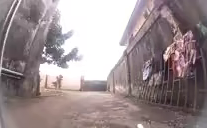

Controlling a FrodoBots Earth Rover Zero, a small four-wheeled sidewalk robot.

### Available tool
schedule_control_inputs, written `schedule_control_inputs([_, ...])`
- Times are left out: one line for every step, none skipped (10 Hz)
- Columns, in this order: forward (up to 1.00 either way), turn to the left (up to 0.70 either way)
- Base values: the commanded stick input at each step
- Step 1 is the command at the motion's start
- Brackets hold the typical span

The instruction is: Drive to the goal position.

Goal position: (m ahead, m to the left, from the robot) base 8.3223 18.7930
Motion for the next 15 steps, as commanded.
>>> schedule_control_inputs([1.00,0.00])
schedule_control_inputs([1.00,0.00])
schedule_control_inputs([1.00,0.00])
schedule_control_inputs([1.00,0.00])
schedule_control_inputs([1.00,0.00])
schedule_control_inputs([1.00,0.00])
schedule_control_inputs([1.00,0.00])
schedule_control_inputs([1.00,0.00])
schedule_control_inputs([1.00,0.00])
schedule_control_inputs([1.00,0.00])
schedule_control_inputs([1.00,0.00])
schedule_control_inputs([1.00,0.00])
schedule_control_inputs([1.00,0.00])
schedule_control_inputs([1.00,0.00])
schedule_control_inputs([1.00,0.00])
